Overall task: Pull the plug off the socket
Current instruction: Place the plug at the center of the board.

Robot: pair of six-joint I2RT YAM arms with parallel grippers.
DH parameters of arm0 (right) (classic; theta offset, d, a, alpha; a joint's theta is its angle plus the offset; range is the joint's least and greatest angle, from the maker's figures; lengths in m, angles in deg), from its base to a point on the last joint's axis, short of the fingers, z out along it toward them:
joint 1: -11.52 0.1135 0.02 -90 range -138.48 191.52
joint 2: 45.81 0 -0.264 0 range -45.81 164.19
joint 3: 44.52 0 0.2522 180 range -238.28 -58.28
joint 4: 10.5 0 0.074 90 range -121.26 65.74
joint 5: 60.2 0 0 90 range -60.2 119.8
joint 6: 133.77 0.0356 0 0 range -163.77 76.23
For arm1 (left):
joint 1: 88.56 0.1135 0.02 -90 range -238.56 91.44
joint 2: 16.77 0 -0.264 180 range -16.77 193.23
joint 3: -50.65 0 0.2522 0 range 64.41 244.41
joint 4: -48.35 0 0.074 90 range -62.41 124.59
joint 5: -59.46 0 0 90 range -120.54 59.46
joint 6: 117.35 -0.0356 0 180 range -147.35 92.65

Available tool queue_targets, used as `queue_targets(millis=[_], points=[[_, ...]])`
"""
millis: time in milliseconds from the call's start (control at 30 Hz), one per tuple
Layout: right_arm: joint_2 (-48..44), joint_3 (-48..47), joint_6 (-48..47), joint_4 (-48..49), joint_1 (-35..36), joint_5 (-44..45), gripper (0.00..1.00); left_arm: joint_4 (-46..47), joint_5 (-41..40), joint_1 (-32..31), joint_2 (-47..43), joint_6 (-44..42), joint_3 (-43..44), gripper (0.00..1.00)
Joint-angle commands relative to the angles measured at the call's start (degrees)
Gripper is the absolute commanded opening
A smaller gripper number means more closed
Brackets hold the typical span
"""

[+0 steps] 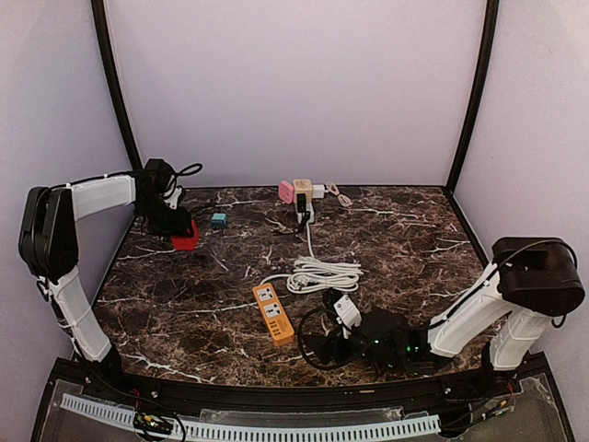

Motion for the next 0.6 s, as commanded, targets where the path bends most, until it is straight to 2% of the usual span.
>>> queue_targets(millis=[0, 133, 333, 567], points=[[1.2, 0.3, -0.4, 2.6, 0.3, -0.3, 0.86, 3.8, 12.1, 5.7, -2.1, 3.8, -3.7, 0.26], [1.5, 0.4, -0.3, 2.7, 0.3, -0.2, 0.86, 7.1, 18.1, 8.0, -2.2, 5.4, -6.3, 0.27], [1.4, 1.0, -0.4, 3.5, 0.3, 0.2, 0.85, 10.2, 21.1, 9.0, -4.3, 8.2, -9.2, 0.28], [1.2, 1.4, -0.3, 3.8, 0.3, 0.5, 0.85, 9.6, 24.2, 14.2, -5.4, 8.0, -11.1, 0.32]])
